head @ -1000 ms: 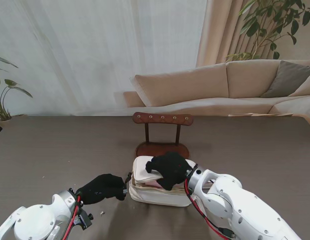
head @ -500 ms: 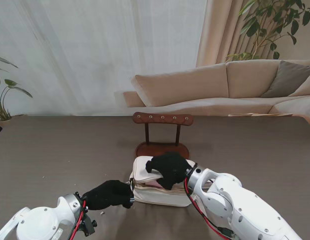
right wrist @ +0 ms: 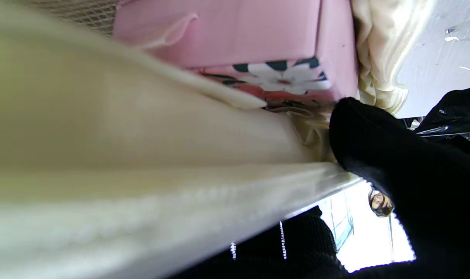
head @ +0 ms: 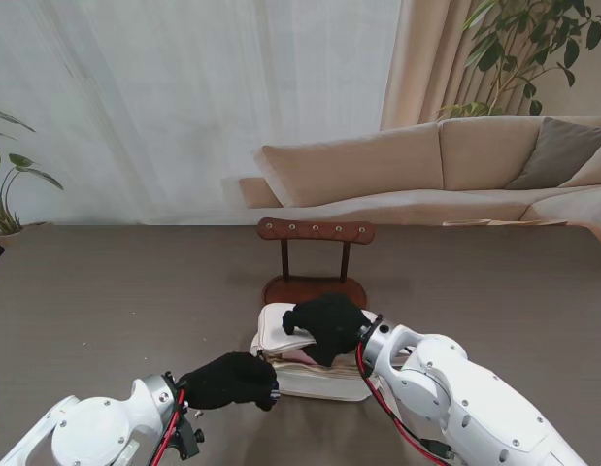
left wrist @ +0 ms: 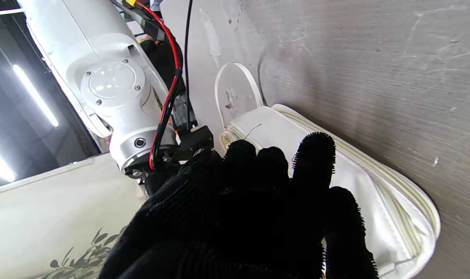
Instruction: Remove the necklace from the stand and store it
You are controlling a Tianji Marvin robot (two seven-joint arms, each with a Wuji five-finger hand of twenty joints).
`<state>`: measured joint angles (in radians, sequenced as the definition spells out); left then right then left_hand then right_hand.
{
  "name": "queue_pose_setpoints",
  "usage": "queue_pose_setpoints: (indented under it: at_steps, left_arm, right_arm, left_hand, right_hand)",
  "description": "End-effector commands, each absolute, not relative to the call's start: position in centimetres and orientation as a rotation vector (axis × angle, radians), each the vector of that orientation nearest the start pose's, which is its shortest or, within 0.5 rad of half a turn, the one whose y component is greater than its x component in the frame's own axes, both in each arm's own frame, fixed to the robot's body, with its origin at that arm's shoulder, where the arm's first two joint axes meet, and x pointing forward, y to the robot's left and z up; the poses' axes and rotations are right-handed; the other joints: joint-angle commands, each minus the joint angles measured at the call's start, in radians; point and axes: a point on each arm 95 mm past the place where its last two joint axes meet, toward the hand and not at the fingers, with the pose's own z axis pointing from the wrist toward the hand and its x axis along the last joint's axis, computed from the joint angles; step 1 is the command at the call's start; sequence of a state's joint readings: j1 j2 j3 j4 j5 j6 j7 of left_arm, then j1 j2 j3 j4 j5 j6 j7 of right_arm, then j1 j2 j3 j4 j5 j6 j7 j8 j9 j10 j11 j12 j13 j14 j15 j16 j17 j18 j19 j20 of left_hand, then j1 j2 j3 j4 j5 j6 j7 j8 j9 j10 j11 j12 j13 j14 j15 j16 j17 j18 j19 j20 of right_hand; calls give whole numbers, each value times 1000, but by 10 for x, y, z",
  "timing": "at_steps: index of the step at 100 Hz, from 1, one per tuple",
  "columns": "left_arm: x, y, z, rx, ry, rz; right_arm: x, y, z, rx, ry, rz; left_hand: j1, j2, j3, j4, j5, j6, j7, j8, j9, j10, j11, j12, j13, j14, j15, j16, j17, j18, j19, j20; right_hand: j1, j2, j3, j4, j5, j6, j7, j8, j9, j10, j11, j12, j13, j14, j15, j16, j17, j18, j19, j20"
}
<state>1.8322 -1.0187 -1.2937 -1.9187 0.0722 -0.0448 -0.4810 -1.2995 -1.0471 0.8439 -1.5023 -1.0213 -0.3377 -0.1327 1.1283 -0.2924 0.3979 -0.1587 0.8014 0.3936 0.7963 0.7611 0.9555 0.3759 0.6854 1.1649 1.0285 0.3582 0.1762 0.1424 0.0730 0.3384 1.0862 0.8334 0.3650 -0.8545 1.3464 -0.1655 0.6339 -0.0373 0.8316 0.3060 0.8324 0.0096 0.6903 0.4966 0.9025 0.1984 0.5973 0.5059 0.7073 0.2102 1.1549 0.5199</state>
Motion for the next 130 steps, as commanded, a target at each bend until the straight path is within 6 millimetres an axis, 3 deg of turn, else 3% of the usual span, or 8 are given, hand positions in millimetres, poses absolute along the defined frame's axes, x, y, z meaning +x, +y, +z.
queue_pose_setpoints:
  at_steps: [1,44,66,69,102,108,110,130]
  left_arm:
    - [298,-51,-309,-2175,1699,-2067]
    - [304,-77,-309,-2178,1798,-2135]
    - [297,-78,-302,-2148,1841,-2142]
    - [295,-78,-301,-2139,1837,-2147]
    - [285,-73,-287,-2041,1748,-2263]
    - [285,-74,-286,-2030,1759,-2270]
    - [286,-74,-286,-2029,1764,-2272]
    - [294,-86,-289,-2052,1793,-2296]
  right_arm:
    - [385,90,-365,775,2035,1711]
    - [389,91,-371,802,2046,1724]
    - [391,92,-374,817,2046,1726]
    - [391,92,-374,820,2046,1726]
    - [393,93,-377,834,2055,1720]
    - [393,94,-378,838,2056,1720]
    - [393,94,-378,838,2056,1720]
    - [393,98,-381,853,2056,1726]
  left_hand:
    - [26,9,-9,31,59,-67,33,-7,29,-11,29,-16,46,-26,21,3,2,17,46,1]
    - [28,11,-15,34,61,-63,32,-9,41,-12,38,-30,68,-29,32,5,23,31,81,9]
    - [26,10,-14,33,61,-64,35,-10,47,-15,50,-29,89,-27,44,7,56,39,167,45]
    - [25,7,-14,32,63,-64,37,-10,51,-13,52,-29,92,-41,46,8,60,39,175,49]
    - [4,-3,22,25,72,-64,41,-15,71,-21,87,-10,165,-25,92,13,128,63,253,123]
    - [2,-5,24,24,72,-67,42,-13,70,-23,86,-10,166,-40,94,13,136,62,259,133]
    - [1,-2,24,23,72,-69,42,-13,69,-25,86,-10,167,-25,94,13,138,61,260,136]
    - [1,-9,32,22,74,-65,42,-13,72,-18,83,-11,182,-29,105,13,154,65,277,170]
  right_hand:
    - [29,11,91,11,40,-12,13,21,15,-16,-16,-5,183,-167,20,-21,-168,-57,37,-26]
    - [27,15,90,11,40,-9,14,21,15,-15,-13,-5,188,-179,23,-21,-163,-70,44,-25]
    - [26,25,89,12,44,-9,14,21,15,-14,-12,-5,190,-182,25,-21,-163,-74,46,-25]
    - [26,26,89,12,44,-9,14,21,14,-13,-12,-6,189,-182,25,-21,-163,-76,46,-25]
    - [26,31,88,13,45,-7,14,21,15,-13,-10,-6,192,-187,27,-21,-162,-82,49,-25]
    - [26,31,88,13,45,-7,14,21,15,-15,-10,-6,192,-187,27,-21,-163,-83,50,-25]
    - [25,31,87,13,45,-7,14,21,15,-15,-10,-6,192,-187,28,-21,-163,-83,50,-25]
    - [27,32,88,13,44,-7,14,21,14,-13,-9,-6,193,-189,28,-21,-162,-89,50,-26]
